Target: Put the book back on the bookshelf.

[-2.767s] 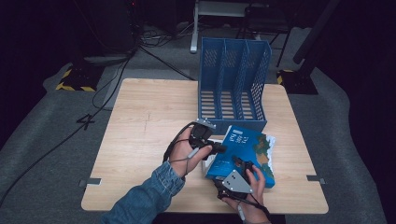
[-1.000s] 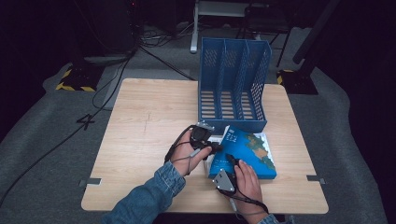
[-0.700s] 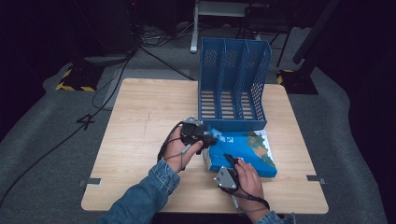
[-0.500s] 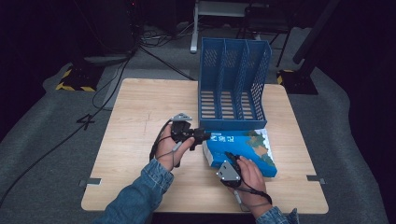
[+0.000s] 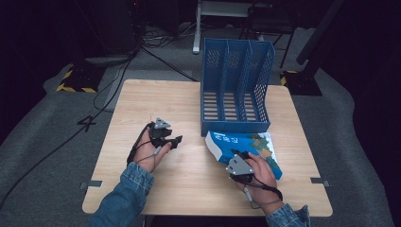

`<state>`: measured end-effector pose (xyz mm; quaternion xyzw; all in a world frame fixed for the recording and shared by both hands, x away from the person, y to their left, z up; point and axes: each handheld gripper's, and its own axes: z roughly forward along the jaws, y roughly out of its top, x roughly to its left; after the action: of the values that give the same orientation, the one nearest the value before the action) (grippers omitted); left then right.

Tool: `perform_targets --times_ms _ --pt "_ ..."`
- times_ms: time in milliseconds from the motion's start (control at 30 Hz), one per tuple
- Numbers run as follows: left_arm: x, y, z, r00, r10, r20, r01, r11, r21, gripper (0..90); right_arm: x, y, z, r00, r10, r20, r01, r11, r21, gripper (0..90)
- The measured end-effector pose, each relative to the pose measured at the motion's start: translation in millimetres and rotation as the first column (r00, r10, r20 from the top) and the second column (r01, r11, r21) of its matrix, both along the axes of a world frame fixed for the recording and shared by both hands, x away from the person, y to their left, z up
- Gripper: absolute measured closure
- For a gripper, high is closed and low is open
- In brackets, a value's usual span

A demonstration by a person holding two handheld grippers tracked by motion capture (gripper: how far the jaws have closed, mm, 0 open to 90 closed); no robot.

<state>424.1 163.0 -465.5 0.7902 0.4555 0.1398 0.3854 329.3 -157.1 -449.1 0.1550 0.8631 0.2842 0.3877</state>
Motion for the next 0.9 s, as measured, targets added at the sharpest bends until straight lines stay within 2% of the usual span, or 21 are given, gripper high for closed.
perform_targets --times_ms 67,167,233,333,367,433,533,567,633,733,900 --pt "1.5 10.0 -7.4 0.9996 0.027 -0.013 -0.027 0.9993 0.024 44.9 1.9 -4.0 6.3 0.9999 0.007 -0.009 -0.007 1.000 0.023 60.3" --pt "2.4 26.8 -18.0 0.9971 0.072 -0.024 -0.070 0.9948 0.074 45.0 3.6 -10.3 13.7 0.9995 0.014 -0.028 -0.012 0.998 0.058 60.5" --pt "0.8 37.5 -24.3 0.9948 0.097 -0.031 -0.094 0.9912 0.093 44.4 3.9 -15.4 20.4 0.9990 0.018 -0.042 -0.014 0.995 0.094 60.6" --pt "-0.7 47.9 -30.2 0.9929 0.112 -0.041 -0.106 0.9872 0.119 41.3 3.5 -20.2 28.7 0.9975 0.024 -0.067 -0.014 0.990 0.141 60.8" --pt "-0.7 47.9 -30.2 0.9929 0.112 -0.041 -0.106 0.9872 0.119 40.9 3.5 -20.2 28.7 0.9975 0.024 -0.067 -0.014 0.990 0.141 60.8" --pt "-2.1 54.3 -32.5 0.9917 0.126 -0.024 -0.122 0.9849 0.122 39.0 3.2 -24.9 37.2 0.9953 0.027 -0.093 -0.008 0.981 0.194 60.8" --pt "-3.5 60.6 -31.3 0.9900 0.140 -0.017 -0.136 0.9802 0.144 37.2 2.8 -29.9 47.4 0.9931 0.028 -0.114 0.000 0.971 0.238 61.1" --pt "-4.0 63.5 -32.4 0.9912 0.132 -0.006 -0.130 0.9775 0.166 34.5 3.0 -33.1 53.8 0.9920 0.027 -0.123 0.007 0.965 0.264 61.3" --pt "-3.9 64.9 -34.0 0.9921 0.126 0.004 -0.125 0.9797 0.157 33.0 3.1 -34.4 56.2 0.9918 0.026 -0.125 0.009 0.962 0.273 61.3" --pt "-4.3 70.2 -38.4 0.9912 0.131 0.014 -0.132 0.9851 0.110 28.9 4.5 -40.4 65.8 0.9902 0.019 -0.138 0.027 0.948 0.318 61.4" --pt "-3.2 77.5 -38.6 0.9946 0.103 0.012 -0.104 0.9876 0.117 24.3 6.6 -50.0 79.7 0.9878 0.018 -0.155 0.041 0.929 0.367 61.6"
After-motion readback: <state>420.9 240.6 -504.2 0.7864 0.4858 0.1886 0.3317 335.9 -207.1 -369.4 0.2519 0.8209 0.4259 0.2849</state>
